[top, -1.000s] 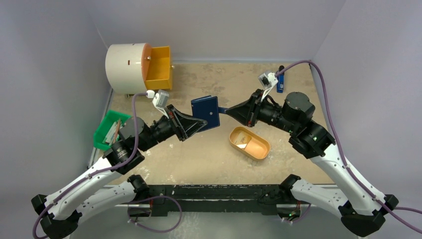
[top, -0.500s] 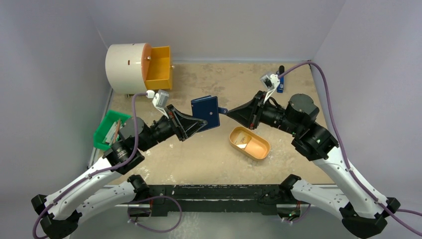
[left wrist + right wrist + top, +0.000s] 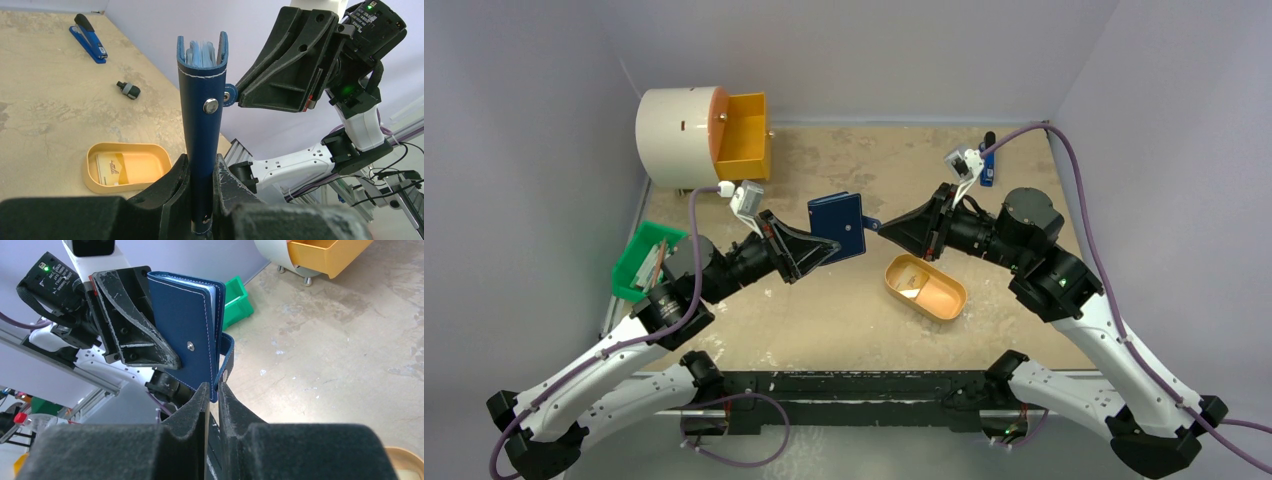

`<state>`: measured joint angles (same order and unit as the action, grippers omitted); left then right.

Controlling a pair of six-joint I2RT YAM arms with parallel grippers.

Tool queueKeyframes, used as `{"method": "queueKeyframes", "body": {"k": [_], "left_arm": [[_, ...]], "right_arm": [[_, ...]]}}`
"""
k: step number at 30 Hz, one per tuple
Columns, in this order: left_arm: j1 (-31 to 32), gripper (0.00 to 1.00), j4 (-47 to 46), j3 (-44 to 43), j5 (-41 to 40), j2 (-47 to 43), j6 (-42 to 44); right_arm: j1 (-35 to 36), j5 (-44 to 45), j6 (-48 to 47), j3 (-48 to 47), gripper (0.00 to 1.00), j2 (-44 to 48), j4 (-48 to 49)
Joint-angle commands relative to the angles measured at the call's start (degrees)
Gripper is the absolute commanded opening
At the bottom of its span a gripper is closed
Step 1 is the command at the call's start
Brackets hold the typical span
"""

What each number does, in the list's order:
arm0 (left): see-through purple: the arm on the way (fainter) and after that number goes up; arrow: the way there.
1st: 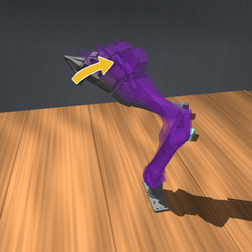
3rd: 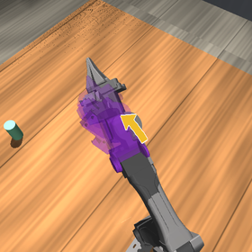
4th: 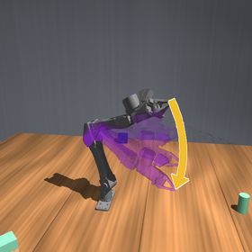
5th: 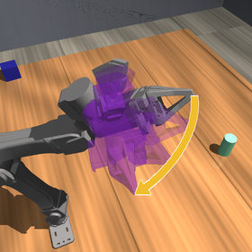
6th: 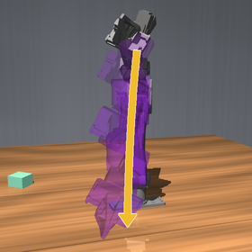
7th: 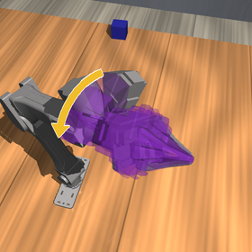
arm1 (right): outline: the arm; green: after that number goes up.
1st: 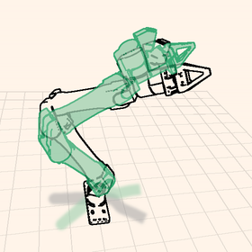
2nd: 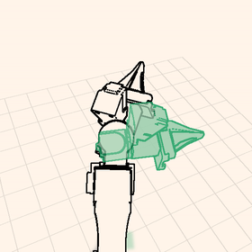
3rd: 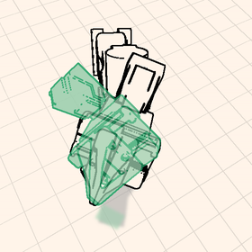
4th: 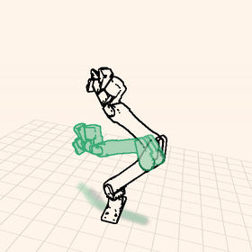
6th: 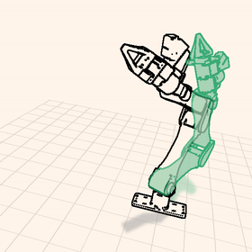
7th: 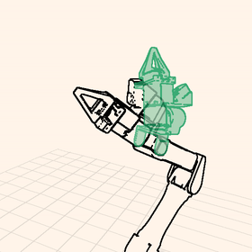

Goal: Put the credit cards into the card holder
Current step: Close the card holder at the center of the board.

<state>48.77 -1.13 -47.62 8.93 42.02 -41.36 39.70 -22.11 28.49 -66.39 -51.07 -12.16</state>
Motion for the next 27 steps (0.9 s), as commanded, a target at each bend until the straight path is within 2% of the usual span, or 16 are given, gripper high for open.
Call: {"method": "queueKeyframes", "body": {"k": [1,7,9,15,21,23,27], "left_arm": [[-0.1,0.00,-3.3,-1.4,0.0,-0.8,0.1],[-0.1,0.00,-3.4,-1.3,0.2,-0.9,0.1],[-0.1,0.00,-3.3,-1.4,0.2,-0.9,0.1],[-0.1,0.00,-3.4,-1.0,0.2,-1.4,-0.2],[-0.2,0.00,-3.4,-1.0,0.2,-1.4,-0.1],[-0.1,0.00,-3.4,-0.9,0.3,-1.4,-0.2],[-0.1,0.00,-3.4,-0.7,0.3,-1.5,-0.3]], "right_arm": [[-0.1,-0.9,0.1,-0.3,0.13,-0.1,2.2],[-0.1,1.7,0.2,-0.3,0.32,0.1,0.9],[-0.1,2.1,0.2,-0.3,0.35,0.2,0.8],[-0.1,2.5,0.4,0.6,0.33,0.5,1.1],[-0.1,1.8,1.2,1.1,0.26,0.2,3.1],[-0.1,1.6,1.2,1.2,0.27,0.3,3.5],[-0.1,1.8,1.8,1.8,0.35,0.9,5.0]]}}
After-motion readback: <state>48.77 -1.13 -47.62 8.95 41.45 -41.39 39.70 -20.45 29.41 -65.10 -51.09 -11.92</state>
